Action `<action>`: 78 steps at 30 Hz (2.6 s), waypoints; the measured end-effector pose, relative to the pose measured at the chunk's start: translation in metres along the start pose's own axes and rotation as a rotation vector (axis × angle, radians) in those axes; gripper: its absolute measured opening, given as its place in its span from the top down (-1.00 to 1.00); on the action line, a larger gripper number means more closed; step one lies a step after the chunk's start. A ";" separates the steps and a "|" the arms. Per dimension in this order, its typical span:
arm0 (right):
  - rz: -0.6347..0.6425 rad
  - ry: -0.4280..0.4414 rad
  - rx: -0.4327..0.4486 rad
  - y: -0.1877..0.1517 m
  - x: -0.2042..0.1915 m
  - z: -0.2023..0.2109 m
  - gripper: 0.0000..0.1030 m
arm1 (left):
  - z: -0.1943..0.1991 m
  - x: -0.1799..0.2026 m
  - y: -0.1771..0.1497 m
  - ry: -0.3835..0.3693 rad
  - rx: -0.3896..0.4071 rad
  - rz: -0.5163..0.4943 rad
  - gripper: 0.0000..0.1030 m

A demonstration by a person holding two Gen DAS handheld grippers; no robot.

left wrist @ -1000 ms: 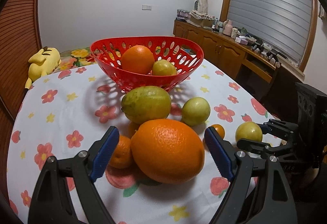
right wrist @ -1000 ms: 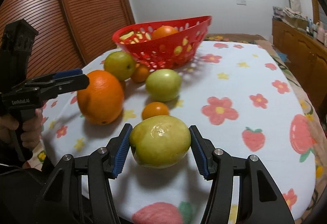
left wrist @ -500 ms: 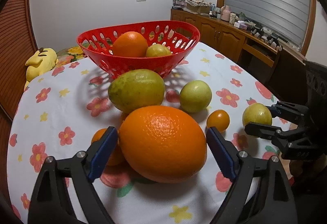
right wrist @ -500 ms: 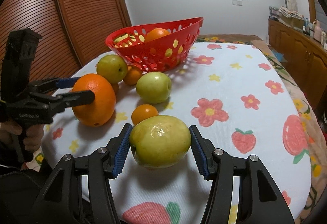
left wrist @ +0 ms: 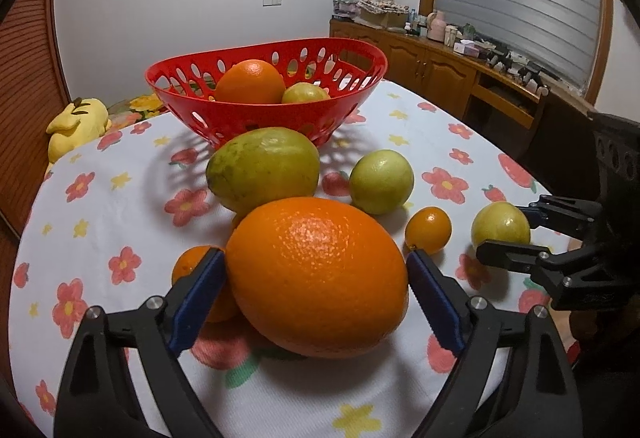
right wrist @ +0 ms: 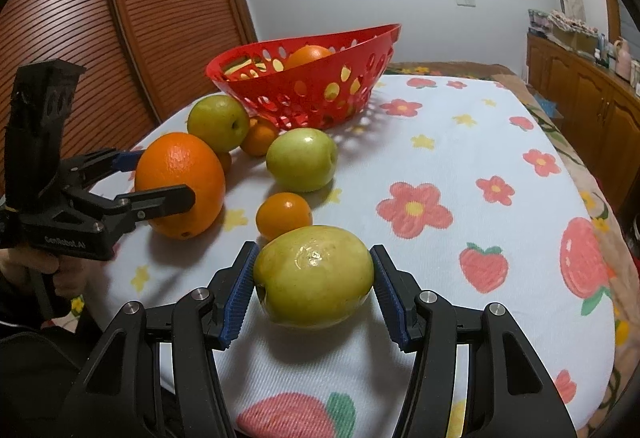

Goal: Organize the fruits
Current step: 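Lift both held fruits and move them toward the red basket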

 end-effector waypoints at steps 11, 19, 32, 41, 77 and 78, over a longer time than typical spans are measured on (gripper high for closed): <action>0.000 -0.003 -0.003 -0.001 0.000 -0.002 -0.12 | 0.018 -0.005 -0.008 -0.018 0.004 0.058 -0.73; 0.006 -0.009 -0.004 0.001 0.000 -0.003 -0.12 | 0.028 -0.010 -0.009 -0.008 0.031 0.071 -0.71; 0.020 -0.004 -0.001 0.005 -0.004 -0.006 -0.12 | 0.040 -0.017 -0.004 -0.007 0.082 0.096 -0.68; 0.032 -0.002 0.021 0.017 -0.005 -0.002 -0.12 | 0.052 -0.025 0.013 0.009 0.125 0.107 -0.68; 0.149 0.017 0.148 0.128 -0.013 -0.017 -0.12 | 0.025 -0.048 0.105 0.019 0.212 0.061 -0.69; 0.147 0.019 0.149 0.131 -0.012 -0.018 -0.12 | 0.022 -0.048 0.107 0.018 0.209 0.059 -0.69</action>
Point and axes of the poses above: each gripper's, at about its wrist camera, not at the fingertips, and z roughly against the way its jaws point, x to its right, y to its top, the point moved 3 cm from there along -z, roughly the way its jaws point, and after that the axes turned 9 degrees about x, right-handed, at the moved point
